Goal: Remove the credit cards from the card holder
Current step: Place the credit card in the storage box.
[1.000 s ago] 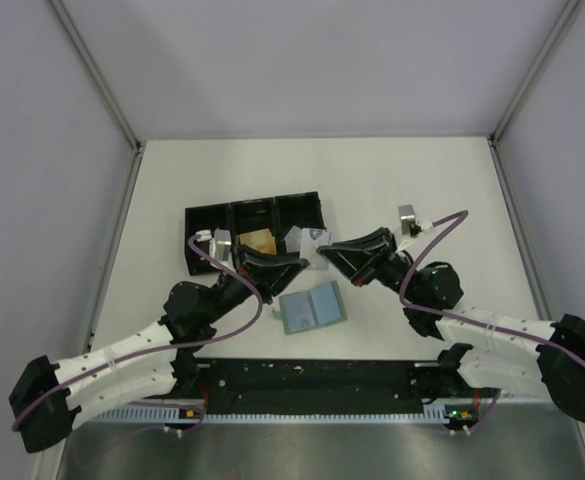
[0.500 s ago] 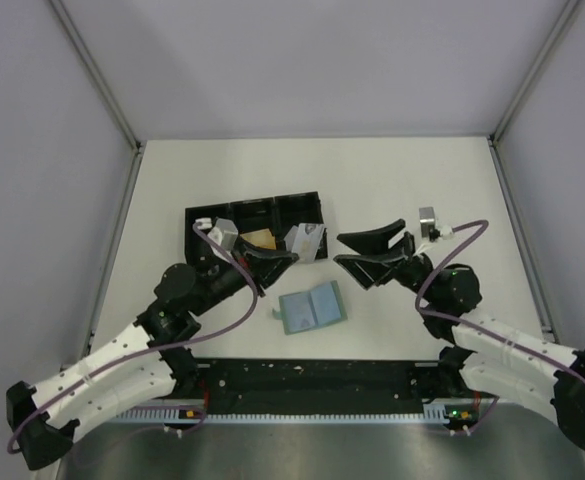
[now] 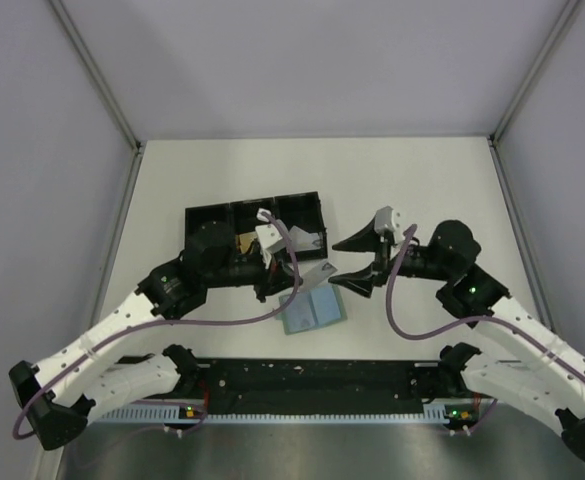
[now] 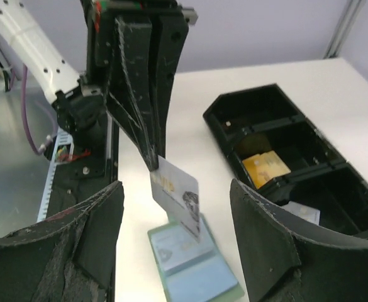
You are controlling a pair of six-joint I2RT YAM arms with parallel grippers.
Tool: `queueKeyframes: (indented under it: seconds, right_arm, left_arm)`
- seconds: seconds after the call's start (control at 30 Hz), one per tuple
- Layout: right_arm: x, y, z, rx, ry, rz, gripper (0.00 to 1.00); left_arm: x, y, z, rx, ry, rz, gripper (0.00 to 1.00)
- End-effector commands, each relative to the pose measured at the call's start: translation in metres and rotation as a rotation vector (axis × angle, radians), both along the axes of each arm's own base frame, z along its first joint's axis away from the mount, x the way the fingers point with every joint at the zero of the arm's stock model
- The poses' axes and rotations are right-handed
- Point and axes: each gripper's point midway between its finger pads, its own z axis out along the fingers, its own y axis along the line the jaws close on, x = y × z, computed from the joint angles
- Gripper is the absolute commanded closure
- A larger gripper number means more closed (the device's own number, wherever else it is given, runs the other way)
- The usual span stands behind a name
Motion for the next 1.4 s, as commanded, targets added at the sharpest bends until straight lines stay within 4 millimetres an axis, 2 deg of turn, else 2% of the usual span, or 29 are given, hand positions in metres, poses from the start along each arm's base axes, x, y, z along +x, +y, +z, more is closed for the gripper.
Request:
queueKeyframes:
  seconds: [0.0,0.17,0.3,0.4,0.6,0.67,0.7,0.8,0.9,0.97,1.1,1.17,1.23,1.37]
  right_arm:
    - [-0.005,-0.003,-0.026,-0.149,-0.024,0.064,0.32]
    - [-0.011,0.006,-0.038,-0.179,0.023,0.16,0.36]
    - [-0.023,0.013,-0.033,-0.167,0.055,0.261,0.47]
    - [-0.029,0.015,-0.027,-0.138,0.05,0.302,0.6]
    - [-0.035,0.018,-0.029,-0.136,0.087,0.357,1.0]
    - [-0.028,0.019,-0.032,-0.143,0.11,0.325,1.0]
    - [-0.023,0.02,-0.034,-0.148,0.128,0.3,1.0]
    - [-0.001,0.021,-0.037,-0.159,0.2,0.194,1.0]
    - [0.036,0.019,-0.041,-0.158,0.315,0.019,1.0]
    - [0.066,0.015,-0.047,-0.158,0.401,-0.126,1.0]
    - [0.121,0.008,-0.066,-0.195,0.546,-0.377,1.0]
    - [0.144,0.007,-0.074,-0.226,0.568,-0.457,1.0]
    - [0.164,0.008,-0.083,-0.265,0.597,-0.525,1.0]
    - [0.197,0.016,-0.104,-0.343,0.658,-0.6,1.0]
  left_arm:
    - [-0.015,0.003,0.013,0.031,-0.07,-0.129,1.0]
    - [-0.024,0.001,0.017,0.029,-0.08,-0.203,1.0]
    - [-0.03,0.002,0.017,0.036,-0.089,-0.235,1.0]
    - [-0.03,0.003,0.014,0.055,-0.084,-0.243,1.0]
    - [-0.026,0.004,0.009,0.071,-0.08,-0.218,1.0]
    - [-0.014,0.008,0.011,0.079,-0.097,-0.139,0.98]
    - [-0.005,0.012,0.012,0.089,-0.105,-0.069,0.92]
    - [0.028,0.032,0.018,0.1,-0.147,0.178,0.55]
    - [0.057,0.065,0.025,0.089,-0.179,0.455,0.18]
    - [0.074,0.093,0.03,0.071,-0.219,0.635,0.02]
    - [0.091,0.15,0.036,0.068,-0.252,0.963,0.01]
    - [0.091,0.174,0.033,0.116,-0.248,1.078,0.01]
    - [0.089,0.185,0.031,0.127,-0.255,1.124,0.01]
    - [0.086,0.196,0.021,0.118,-0.285,1.155,0.01]
